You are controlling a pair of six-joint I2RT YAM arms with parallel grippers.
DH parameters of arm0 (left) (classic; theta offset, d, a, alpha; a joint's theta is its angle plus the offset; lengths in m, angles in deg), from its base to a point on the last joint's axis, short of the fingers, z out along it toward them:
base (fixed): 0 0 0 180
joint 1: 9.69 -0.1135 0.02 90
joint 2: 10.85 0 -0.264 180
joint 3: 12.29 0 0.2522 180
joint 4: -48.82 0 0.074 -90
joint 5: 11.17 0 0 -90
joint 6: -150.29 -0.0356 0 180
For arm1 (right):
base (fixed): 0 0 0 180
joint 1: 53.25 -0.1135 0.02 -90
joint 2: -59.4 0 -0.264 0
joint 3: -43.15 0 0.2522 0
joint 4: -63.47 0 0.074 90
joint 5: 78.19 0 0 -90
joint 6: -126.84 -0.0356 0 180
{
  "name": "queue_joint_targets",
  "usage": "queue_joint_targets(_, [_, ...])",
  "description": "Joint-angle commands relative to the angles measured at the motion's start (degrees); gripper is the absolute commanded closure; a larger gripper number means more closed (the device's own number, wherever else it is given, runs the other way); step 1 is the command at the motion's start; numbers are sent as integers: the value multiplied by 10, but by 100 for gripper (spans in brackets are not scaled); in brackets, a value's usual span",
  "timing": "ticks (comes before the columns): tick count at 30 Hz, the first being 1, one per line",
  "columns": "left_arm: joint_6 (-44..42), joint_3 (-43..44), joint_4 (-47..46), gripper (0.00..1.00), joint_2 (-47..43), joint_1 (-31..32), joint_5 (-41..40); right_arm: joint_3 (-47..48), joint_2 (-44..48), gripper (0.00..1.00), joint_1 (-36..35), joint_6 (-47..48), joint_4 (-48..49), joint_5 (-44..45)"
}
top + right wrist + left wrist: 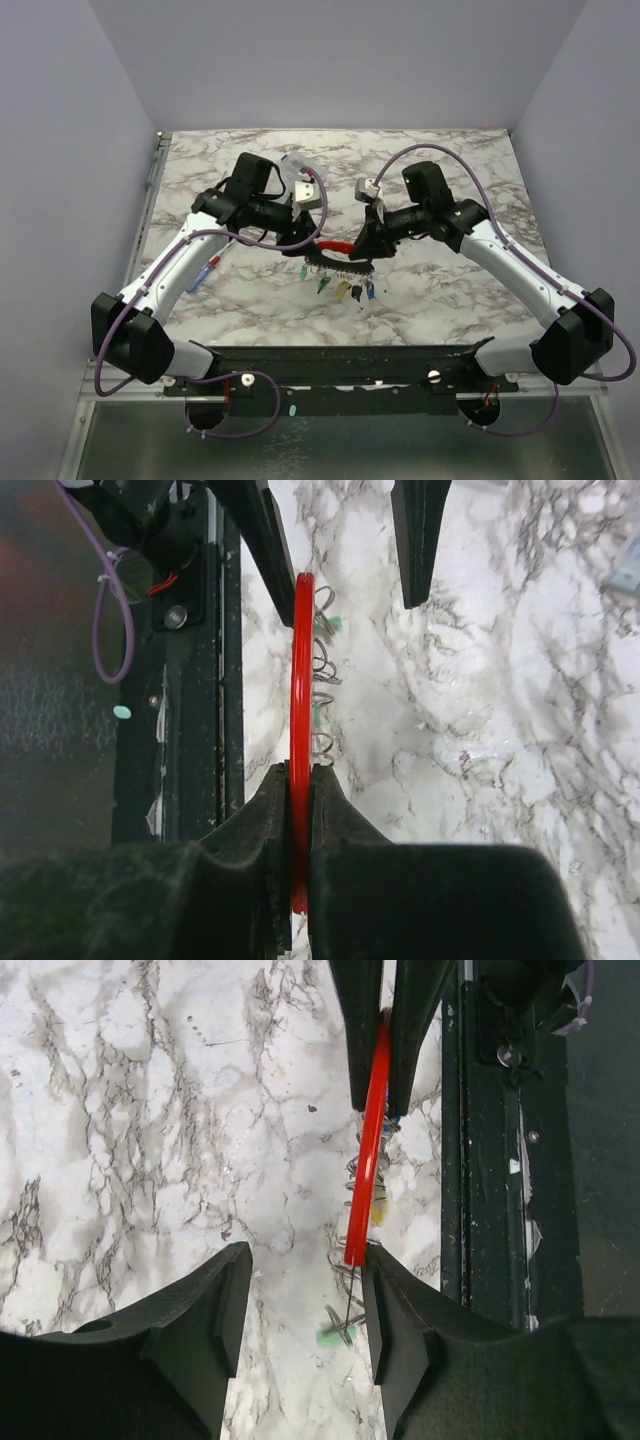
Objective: Remove the keys from the keyring
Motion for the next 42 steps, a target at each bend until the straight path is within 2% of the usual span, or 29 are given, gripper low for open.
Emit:
queue_joint_targets(1, [17,-29,-36,47,-26,-41,71,18,22,99,1,-41,54,3])
queue_joint_targets(5, [23,-53,-48,50,-33,-56,84,23,26,99,2,-53,62,-6])
queue_joint_targets(9, [21,-64,-51,68,-41,-70,107,25,27,99,6,-61,69,-7])
queue_joint_targets(15, [11,-81,-53,72,-58,-71,116,22,24,99,14,-78,84,-17])
queue_joint_targets(18, [15,-80,-54,100,-59,-71,125,20,18,100,14,-77,87,-37])
queue_joint_targets(20, [20,-77,-54,100,-59,-70,128,18,12,99,14,-77,89,-47])
queue_joint_targets(21, [22,-76,-53,100,-59,-71,128,20,7,94,14,-74,83,-50])
queue_joint_targets(26, [33,-78,-59,100,-57,-70,136,37,-25,53,14,-60,52,-60])
queue_joint_targets(28, [42,-79,-63,100,-53,-70,138,45,-41,43,13,-53,36,-70])
queue_joint_targets(35, [52,-79,-67,100,-39,-62,135,59,-86,33,-2,-33,21,-65])
queue_joint_targets(42, [51,-80,-69,100,-28,-53,129,44,-115,31,-31,-28,73,-54])
